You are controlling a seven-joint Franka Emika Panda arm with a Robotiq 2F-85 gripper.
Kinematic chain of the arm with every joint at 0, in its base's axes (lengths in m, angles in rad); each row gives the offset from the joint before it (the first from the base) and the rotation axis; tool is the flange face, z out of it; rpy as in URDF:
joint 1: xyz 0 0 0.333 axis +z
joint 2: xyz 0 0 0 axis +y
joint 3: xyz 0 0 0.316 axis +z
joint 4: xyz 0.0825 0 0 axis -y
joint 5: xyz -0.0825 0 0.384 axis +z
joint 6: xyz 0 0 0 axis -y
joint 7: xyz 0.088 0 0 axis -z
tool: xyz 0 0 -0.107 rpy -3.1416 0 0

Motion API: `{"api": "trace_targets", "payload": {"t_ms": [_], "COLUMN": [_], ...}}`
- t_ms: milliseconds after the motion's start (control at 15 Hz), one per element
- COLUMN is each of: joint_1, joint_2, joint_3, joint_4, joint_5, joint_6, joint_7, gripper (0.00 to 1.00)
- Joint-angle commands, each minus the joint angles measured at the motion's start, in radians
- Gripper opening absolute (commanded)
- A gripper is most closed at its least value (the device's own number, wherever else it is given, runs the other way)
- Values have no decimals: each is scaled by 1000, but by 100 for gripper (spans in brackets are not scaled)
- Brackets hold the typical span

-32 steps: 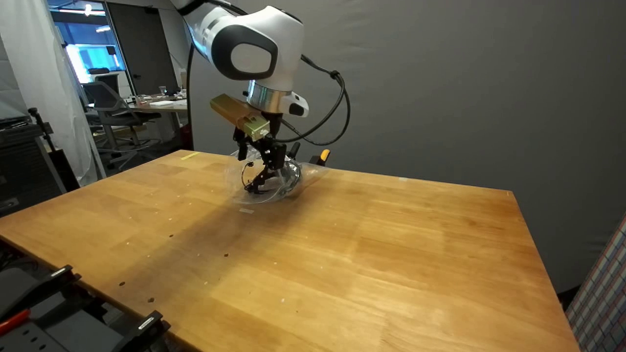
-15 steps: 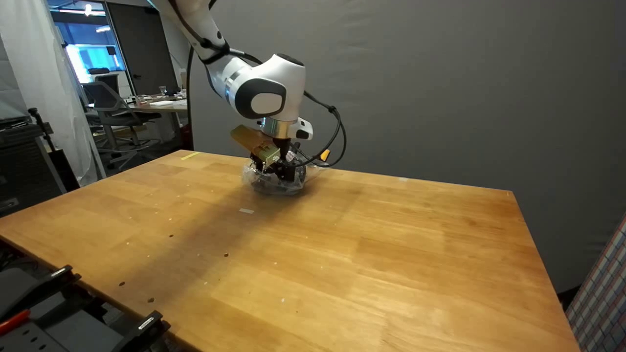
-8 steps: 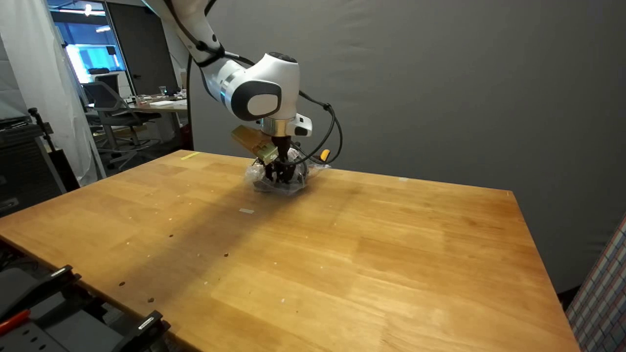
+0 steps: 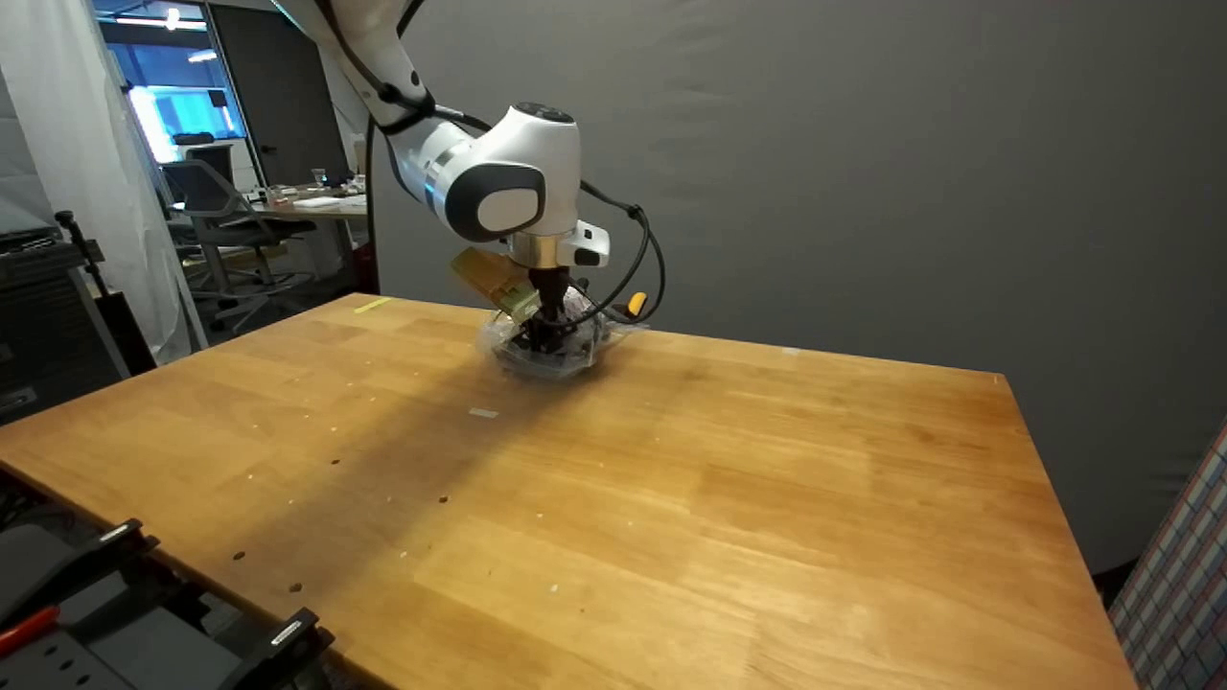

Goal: Take the cable out of the plastic bag

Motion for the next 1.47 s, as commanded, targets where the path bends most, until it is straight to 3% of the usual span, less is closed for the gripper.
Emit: {"api": "trace_targets", "payload": {"t_ms": [0, 467, 800, 1400], "joint_1": [-30, -27, 17, 110], "joint_2": [3, -97, -192, -379], "joint_3": [41, 102, 129, 147], "joint_4": [-46, -195, -337, -571], "joint_5": [3, 1, 3, 42], "joint_6": [67, 106, 99, 220], "joint_7": [-4, 1, 45, 202], "gripper": [11, 7, 9, 9]}}
